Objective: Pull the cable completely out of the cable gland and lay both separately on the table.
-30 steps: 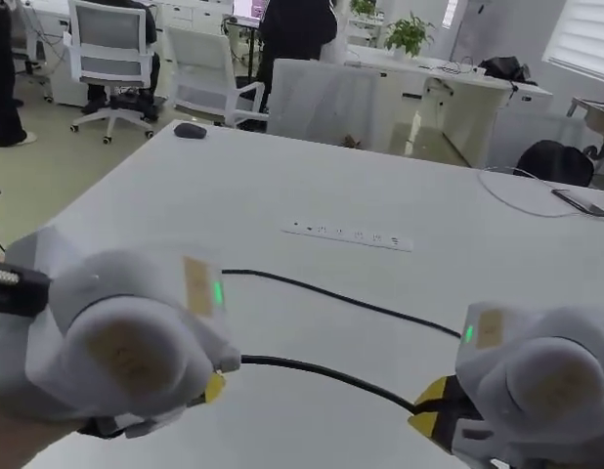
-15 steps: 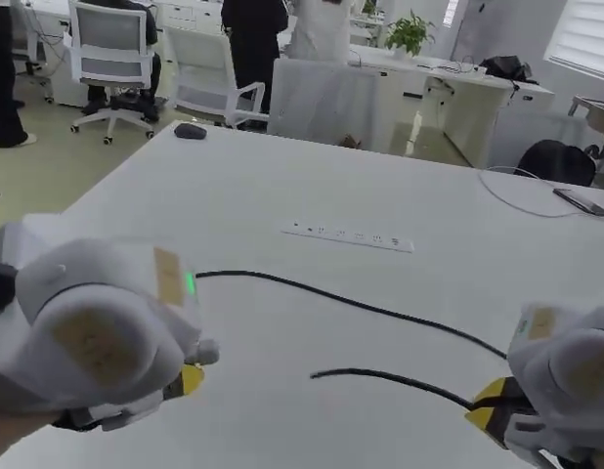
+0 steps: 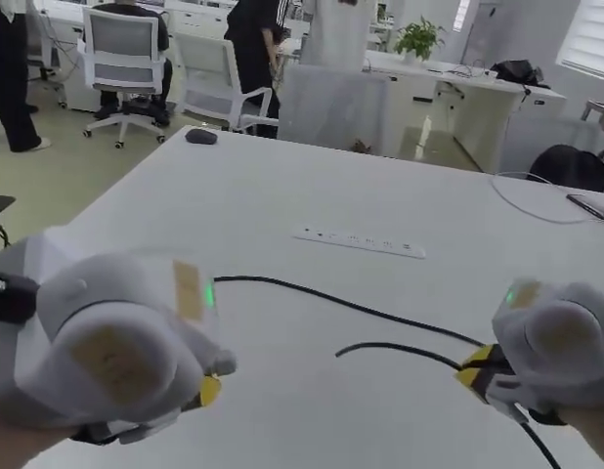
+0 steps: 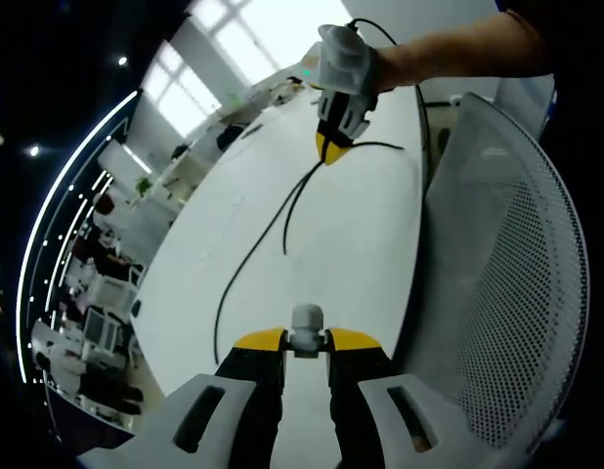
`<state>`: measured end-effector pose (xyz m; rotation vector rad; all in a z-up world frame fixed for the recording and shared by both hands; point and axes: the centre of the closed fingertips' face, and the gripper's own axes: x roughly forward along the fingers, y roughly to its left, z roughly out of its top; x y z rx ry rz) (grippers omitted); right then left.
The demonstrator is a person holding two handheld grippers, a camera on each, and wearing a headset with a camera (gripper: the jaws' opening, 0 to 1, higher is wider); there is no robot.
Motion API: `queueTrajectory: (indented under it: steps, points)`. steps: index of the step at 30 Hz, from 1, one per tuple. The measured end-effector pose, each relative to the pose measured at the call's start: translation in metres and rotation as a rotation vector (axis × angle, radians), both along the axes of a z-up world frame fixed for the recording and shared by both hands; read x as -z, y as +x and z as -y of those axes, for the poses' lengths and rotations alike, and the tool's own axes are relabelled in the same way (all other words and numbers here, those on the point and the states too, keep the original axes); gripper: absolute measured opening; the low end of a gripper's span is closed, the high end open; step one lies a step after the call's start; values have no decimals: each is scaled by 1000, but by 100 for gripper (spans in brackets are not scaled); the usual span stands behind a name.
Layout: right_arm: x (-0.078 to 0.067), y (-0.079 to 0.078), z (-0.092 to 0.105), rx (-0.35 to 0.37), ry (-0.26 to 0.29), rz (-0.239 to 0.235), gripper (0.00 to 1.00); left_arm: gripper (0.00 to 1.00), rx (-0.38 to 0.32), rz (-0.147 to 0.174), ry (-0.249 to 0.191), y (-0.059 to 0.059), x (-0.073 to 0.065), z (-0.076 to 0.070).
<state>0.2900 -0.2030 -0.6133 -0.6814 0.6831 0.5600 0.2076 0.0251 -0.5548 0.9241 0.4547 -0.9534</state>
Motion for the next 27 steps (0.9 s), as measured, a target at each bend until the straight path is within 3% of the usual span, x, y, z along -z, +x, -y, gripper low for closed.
queueTrajectory:
  steps: [1,2,3,6,7,9,13,15,19,21,23,25,27]
  points:
    - [2,8,0,21,12,3,4,17,-3,-1,0,-1,1,-1]
    - [6,18,7,-2,-86,9,4,17,-4,-3,0,-2,1,-1]
    - [7,22,7,-25,-144,12,4,17,-6,-6,2,-3,2,-2]
    - [9,43,-3,-15,-140,39,4,17,-9,-12,3,-5,3,-2]
    - [17,49,2,12,-190,17,4,17,-8,-14,4,-6,4,-1]
    - [28,56,-1,-24,-230,-8,4,17,-4,-18,8,-9,6,1]
    - [60,63,-21,-56,-207,-72,4,17,23,-26,3,-17,7,14]
    - [79,58,-32,-73,-191,-130,4,17,30,-28,-2,-19,6,18]
    - [112,44,-48,-74,-102,-257,5,17,31,-22,10,-18,5,16]
    - [125,33,-58,-77,-20,-347,7,17,27,-23,9,-16,4,14]
    - [126,27,-64,-55,44,-382,18,17,21,-22,6,-15,3,13]
    - [120,25,-57,-50,29,-376,25,17,19,-23,2,-14,2,13]
    - [108,19,-54,-52,52,-370,27,17,19,-21,3,-13,2,13]
